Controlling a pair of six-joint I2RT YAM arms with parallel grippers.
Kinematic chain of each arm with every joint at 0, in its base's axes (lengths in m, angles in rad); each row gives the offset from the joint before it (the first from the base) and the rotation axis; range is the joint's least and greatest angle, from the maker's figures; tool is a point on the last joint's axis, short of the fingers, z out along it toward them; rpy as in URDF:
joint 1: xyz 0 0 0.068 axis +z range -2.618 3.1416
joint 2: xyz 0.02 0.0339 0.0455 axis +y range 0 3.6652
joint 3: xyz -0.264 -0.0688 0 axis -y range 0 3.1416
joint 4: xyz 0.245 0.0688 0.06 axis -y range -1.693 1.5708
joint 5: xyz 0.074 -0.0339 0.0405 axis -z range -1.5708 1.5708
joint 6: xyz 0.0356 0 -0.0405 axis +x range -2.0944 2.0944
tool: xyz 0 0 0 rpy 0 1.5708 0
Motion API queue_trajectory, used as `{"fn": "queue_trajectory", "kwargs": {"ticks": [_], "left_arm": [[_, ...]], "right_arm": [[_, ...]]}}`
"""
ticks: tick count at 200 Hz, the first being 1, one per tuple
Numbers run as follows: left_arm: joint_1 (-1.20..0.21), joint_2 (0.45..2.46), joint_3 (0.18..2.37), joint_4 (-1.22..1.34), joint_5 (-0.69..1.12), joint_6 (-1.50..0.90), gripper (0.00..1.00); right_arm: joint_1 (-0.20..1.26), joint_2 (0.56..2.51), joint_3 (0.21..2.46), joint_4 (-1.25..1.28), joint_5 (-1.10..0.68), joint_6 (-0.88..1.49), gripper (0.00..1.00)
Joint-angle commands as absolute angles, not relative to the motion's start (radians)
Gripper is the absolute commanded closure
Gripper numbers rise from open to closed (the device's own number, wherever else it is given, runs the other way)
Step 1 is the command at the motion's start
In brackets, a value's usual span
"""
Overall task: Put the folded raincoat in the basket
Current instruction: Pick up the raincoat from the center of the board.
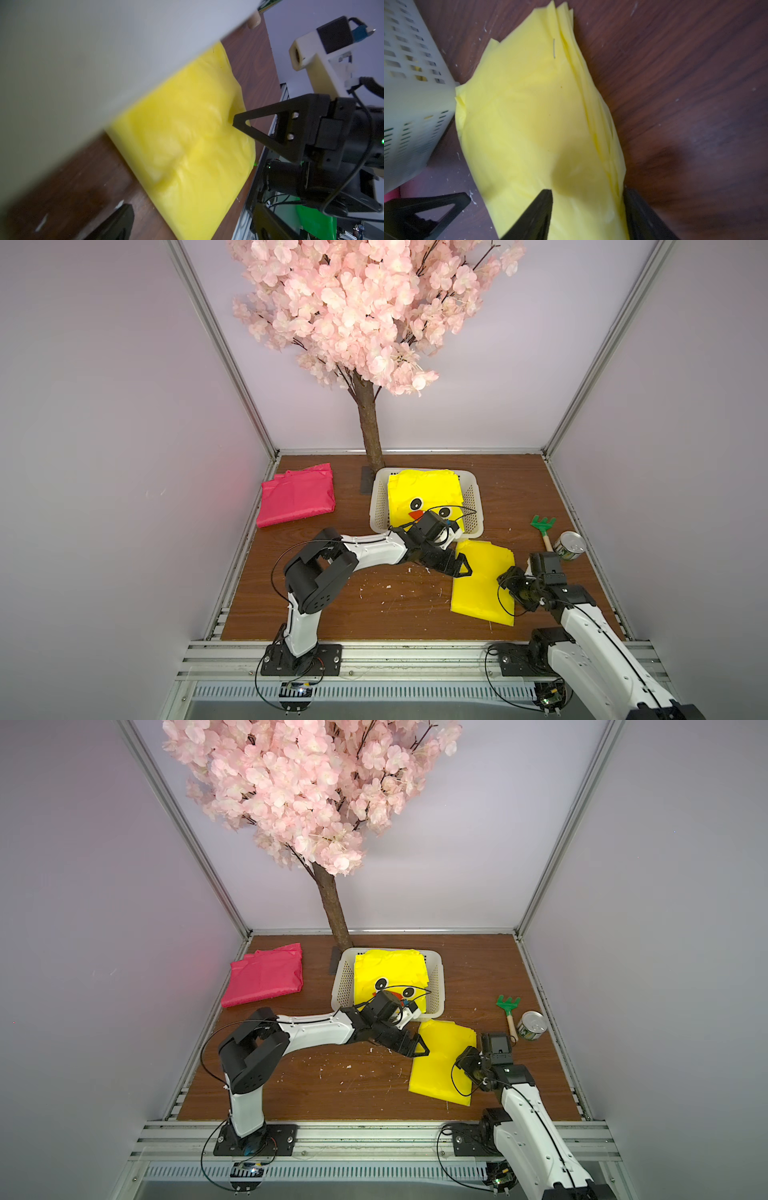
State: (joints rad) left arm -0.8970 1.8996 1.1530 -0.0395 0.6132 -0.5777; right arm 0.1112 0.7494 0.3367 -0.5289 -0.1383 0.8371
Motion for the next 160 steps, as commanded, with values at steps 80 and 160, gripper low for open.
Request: {"fn": "queue_trajectory", "kwargs": {"ticks": [80,160], "left_arm": [[-0.95,1.859,1.012,-0.065,0.467,-0.46,0.06],[-0.973,1.954,1.128,-0.071,0.53,-0.458,0.19]], "right_arm": [[0.114,0.73,0.36,-0.535,-0.17,0.811,0.39],[0.114,0.698,0.35,-0.534,-0.185,0.805,0.39]]}}
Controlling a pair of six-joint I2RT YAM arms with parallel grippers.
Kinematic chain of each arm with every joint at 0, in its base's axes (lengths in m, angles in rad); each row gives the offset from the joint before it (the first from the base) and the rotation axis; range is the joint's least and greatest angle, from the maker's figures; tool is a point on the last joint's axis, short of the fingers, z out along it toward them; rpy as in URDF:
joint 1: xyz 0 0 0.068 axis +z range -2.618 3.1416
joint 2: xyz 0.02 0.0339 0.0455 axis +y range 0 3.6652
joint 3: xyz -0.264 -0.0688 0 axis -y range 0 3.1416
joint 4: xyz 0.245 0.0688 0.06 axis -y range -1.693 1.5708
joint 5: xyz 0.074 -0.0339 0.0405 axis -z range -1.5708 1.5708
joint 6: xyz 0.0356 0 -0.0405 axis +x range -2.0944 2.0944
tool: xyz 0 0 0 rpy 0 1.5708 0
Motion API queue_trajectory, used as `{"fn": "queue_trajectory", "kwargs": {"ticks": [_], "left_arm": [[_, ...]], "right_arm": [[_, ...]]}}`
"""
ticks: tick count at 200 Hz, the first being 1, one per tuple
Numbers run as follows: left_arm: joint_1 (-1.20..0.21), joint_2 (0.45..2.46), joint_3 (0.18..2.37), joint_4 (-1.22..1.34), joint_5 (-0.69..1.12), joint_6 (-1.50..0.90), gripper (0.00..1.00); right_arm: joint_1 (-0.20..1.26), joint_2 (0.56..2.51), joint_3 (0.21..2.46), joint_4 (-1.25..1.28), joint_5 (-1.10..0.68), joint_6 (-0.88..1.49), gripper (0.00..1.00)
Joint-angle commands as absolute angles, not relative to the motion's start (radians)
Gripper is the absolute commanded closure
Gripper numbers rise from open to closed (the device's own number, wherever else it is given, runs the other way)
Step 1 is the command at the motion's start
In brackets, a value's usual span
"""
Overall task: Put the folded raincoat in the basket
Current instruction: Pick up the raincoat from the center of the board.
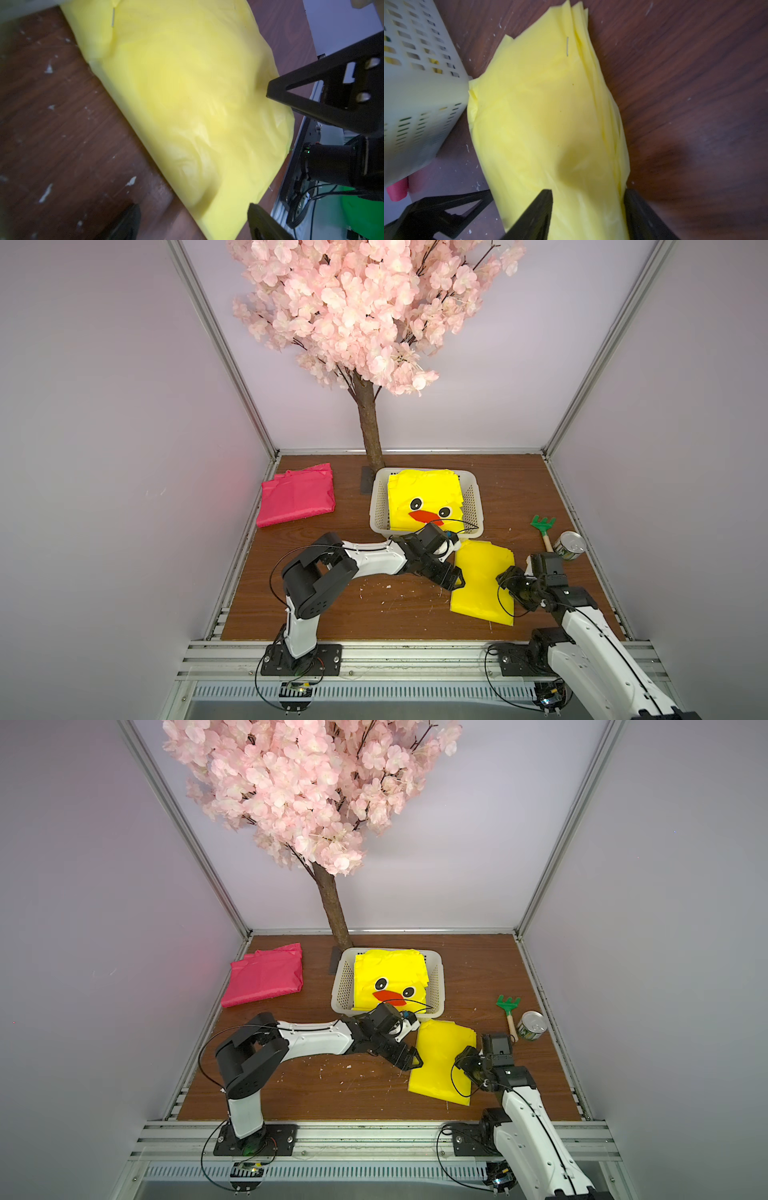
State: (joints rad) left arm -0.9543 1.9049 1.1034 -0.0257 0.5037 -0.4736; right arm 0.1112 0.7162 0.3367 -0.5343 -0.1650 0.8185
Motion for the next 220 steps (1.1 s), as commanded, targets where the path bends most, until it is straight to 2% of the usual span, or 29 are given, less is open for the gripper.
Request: {"fn": "queue_trajectory", "kwargs": {"ticks": [1,23,53,67,87,126,136,149,159,220], "left_arm": [[-0.973,1.955,1.128,-0.071,0.531,-0.458,0.19],[-0.973,1.969,1.144,-0.074,0.549,-0.453,0.3],[-0.974,1.982,1.152,-0.077,0.567,-0.448,0.51],[-0.974,1.983,1.152,-0.078,0.575,-0.448,0.55],[-0.973,1.98,1.154,-0.079,0.59,-0.445,0.67],[-0.974,1.978,1.176,-0.081,0.635,-0.451,0.99],[-0.974,1.974,1.186,-0.088,0.646,-0.448,1.0],[-0.974,1.965,1.201,-0.105,0.658,-0.444,1.0],[-0.974,1.956,1.218,-0.122,0.67,-0.442,1.0],[-0.974,1.935,1.385,-0.208,0.838,-0.489,1.0]], "right_arm": [[0.114,0.698,0.35,-0.534,-0.185,0.805,0.39],[0.114,0.693,0.35,-0.535,-0.189,0.807,0.39],[0.114,0.691,0.35,-0.541,-0.188,0.807,0.42],[0.114,0.688,0.351,-0.547,-0.185,0.805,0.44],[0.114,0.68,0.351,-0.553,-0.184,0.805,0.53],[0.114,0.654,0.367,-0.575,-0.179,0.816,0.78],[0.114,0.646,0.374,-0.58,-0.181,0.82,0.83],[0.115,0.638,0.387,-0.59,-0.182,0.825,0.94],[0.114,0.632,0.404,-0.601,-0.179,0.831,0.98],[0.114,0.588,0.572,-0.674,-0.14,0.874,1.0]]}}
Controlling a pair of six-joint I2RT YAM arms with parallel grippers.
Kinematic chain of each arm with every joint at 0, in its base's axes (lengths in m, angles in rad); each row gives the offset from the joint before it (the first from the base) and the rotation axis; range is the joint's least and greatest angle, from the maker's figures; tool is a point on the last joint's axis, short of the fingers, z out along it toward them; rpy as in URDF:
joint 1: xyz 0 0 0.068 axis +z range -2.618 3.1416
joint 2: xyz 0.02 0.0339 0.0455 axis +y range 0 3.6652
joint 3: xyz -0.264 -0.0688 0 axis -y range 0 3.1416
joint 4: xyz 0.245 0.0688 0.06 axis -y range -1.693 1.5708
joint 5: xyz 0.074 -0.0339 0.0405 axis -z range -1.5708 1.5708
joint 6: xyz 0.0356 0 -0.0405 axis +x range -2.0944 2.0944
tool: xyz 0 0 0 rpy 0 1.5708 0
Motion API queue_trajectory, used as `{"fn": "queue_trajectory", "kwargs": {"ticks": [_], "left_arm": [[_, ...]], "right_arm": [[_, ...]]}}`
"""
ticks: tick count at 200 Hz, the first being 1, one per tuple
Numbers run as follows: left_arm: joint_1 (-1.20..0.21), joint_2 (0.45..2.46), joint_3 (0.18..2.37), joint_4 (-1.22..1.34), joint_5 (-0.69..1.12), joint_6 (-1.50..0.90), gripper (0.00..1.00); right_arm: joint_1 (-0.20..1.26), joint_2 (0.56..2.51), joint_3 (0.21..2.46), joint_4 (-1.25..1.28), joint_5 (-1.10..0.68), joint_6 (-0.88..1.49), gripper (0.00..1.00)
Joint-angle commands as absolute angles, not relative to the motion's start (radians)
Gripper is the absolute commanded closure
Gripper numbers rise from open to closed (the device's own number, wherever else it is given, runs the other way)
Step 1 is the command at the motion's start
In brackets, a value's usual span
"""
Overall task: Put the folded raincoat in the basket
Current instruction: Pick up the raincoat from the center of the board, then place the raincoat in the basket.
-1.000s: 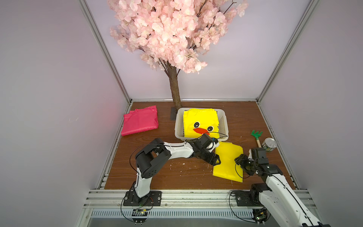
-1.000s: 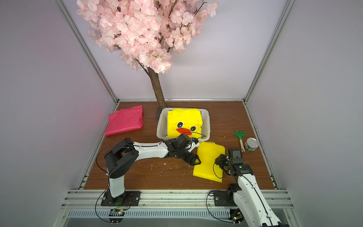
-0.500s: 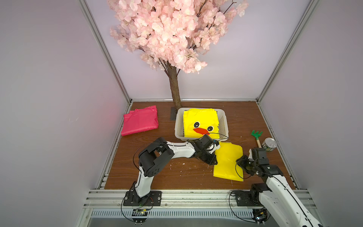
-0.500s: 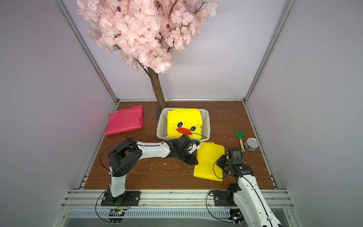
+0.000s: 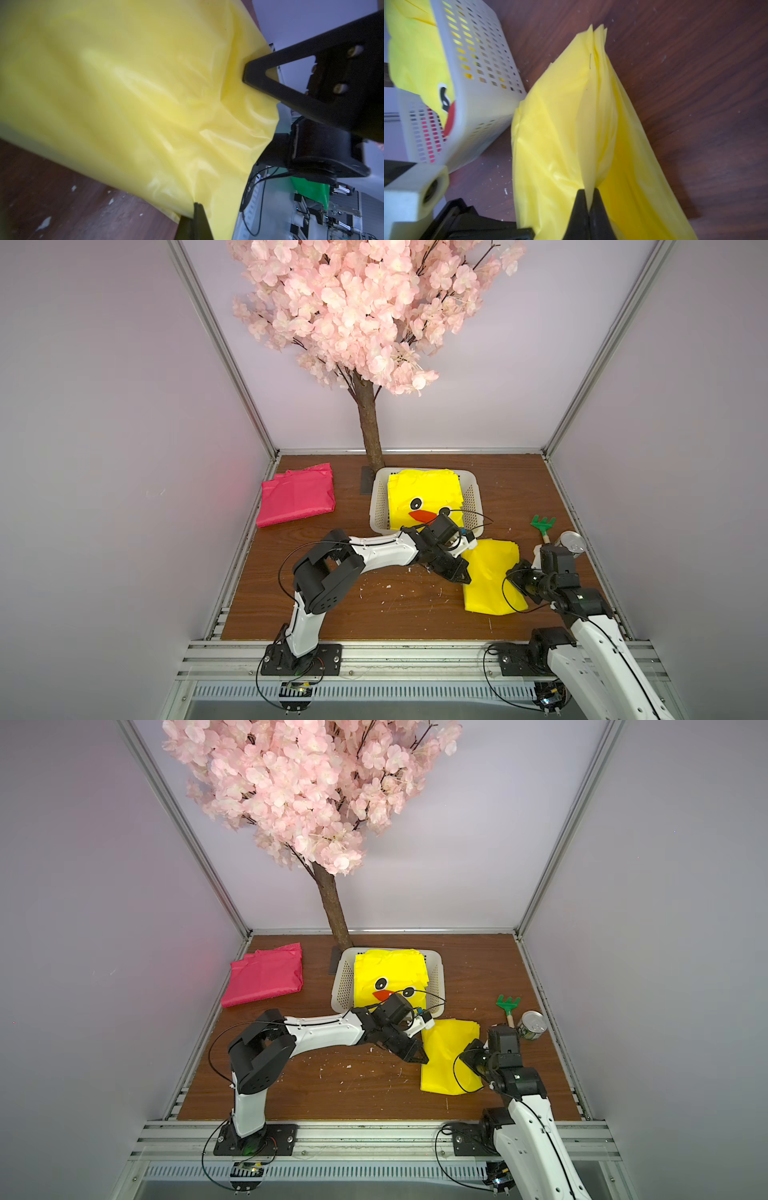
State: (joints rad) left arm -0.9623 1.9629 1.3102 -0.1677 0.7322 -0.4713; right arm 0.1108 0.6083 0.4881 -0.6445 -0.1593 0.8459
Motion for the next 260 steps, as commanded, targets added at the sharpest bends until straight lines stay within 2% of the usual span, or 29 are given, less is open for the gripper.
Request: {"fn": "queue_trajectory", "kwargs": {"ticks": [1,54,121,146,215,260], "left_arm": [[-0.974,1.935,1.387,-0.21,0.84,-0.489,1.0],[-0.974,2.04,1.605,-0.274,0.889,-0.489,1.0],[-0.97,2.284,2.063,-0.411,0.913,-0.47,1.0],[-0.944,2.319,2.176,-0.428,0.91,-0.477,1.0],[-0.797,2.195,2.203,-0.476,0.795,-0.395,1.0],[-0.664,2.102,2.092,-0.481,0.713,-0.353,1.0]], "right_arm": [[0.114,0.589,0.574,-0.675,-0.139,0.875,1.0],[0.114,0.569,0.685,-0.706,-0.06,0.9,1.0],[0.112,0.598,0.828,-0.728,0.046,0.885,1.0],[0.111,0.634,0.885,-0.706,0.066,0.869,1.0],[0.109,0.83,0.974,-0.467,-0.038,0.829,1.0],[0.108,1.017,1.018,-0.294,-0.153,0.807,1.0]]}}
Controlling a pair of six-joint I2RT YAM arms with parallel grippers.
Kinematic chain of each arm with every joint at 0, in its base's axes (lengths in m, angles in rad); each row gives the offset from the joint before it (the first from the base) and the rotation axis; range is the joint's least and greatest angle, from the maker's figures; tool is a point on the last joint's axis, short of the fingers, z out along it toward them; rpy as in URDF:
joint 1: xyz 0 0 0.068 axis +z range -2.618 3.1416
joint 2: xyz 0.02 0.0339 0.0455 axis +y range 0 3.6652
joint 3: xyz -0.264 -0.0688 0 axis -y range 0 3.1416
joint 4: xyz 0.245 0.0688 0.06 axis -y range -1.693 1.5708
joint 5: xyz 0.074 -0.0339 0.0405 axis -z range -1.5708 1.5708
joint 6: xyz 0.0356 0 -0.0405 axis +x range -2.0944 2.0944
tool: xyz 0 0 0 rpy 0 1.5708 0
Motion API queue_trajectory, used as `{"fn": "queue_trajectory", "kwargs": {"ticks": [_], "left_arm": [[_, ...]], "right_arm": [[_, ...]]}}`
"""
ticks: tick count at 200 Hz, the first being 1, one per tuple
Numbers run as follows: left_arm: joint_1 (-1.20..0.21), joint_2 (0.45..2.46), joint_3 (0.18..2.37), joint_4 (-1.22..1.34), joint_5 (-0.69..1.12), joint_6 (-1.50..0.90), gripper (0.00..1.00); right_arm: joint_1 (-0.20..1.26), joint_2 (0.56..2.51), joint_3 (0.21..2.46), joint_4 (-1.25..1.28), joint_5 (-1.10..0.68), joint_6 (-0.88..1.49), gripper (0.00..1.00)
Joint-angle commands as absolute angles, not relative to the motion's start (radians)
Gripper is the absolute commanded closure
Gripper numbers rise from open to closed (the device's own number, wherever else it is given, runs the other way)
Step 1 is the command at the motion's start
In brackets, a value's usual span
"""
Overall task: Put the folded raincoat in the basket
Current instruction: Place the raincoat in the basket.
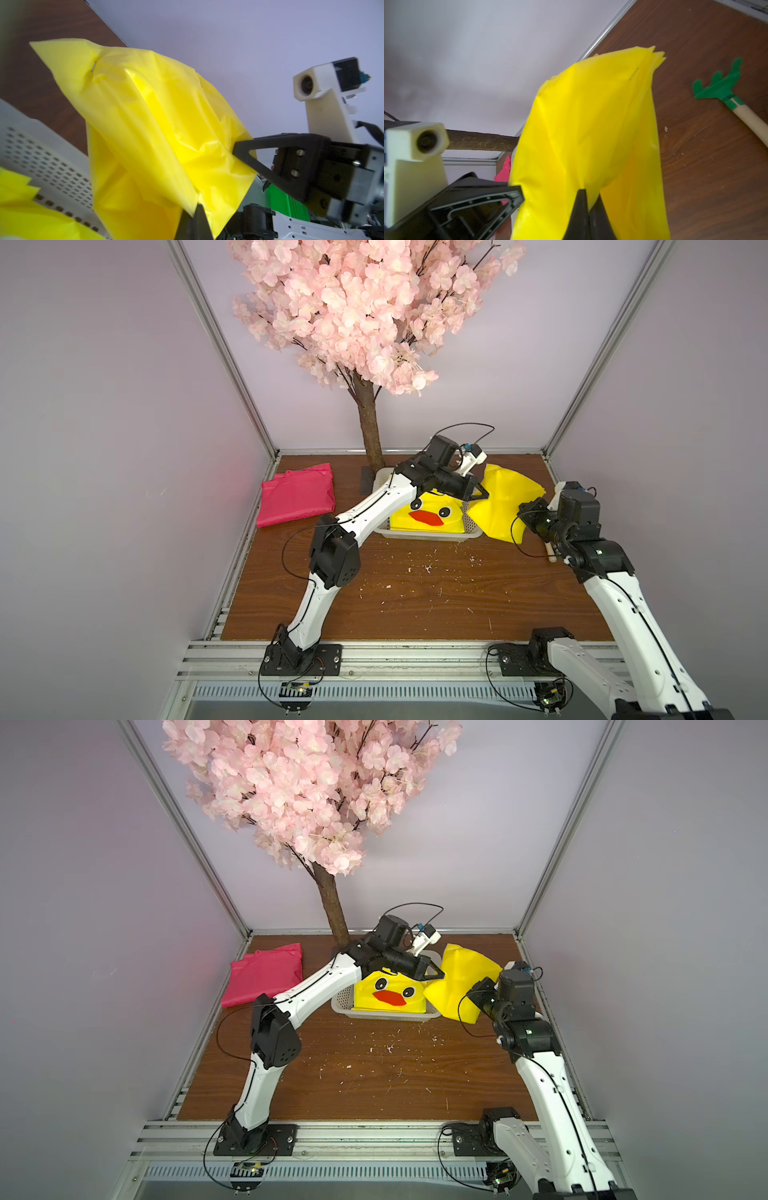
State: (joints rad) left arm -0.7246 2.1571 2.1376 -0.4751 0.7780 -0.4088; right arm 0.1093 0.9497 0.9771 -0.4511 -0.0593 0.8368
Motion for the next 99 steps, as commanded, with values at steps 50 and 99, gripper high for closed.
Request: {"fn": "queue_trajectory", "kwargs": {"ticks": [50,99], "left_arm": [[-0.549,2.033,1.976,-0.48,0.633,-0.308,1.0],[-0.454,1.985,1.838,-0.466,0.582,-0.28,1.0]], "right_arm": [[0.129,1.273,1.101,-0.127,-0.274,0.789,1.0],[0.214,1.537,1.269,-0.109,-0.302,0.728,1.0]]}}
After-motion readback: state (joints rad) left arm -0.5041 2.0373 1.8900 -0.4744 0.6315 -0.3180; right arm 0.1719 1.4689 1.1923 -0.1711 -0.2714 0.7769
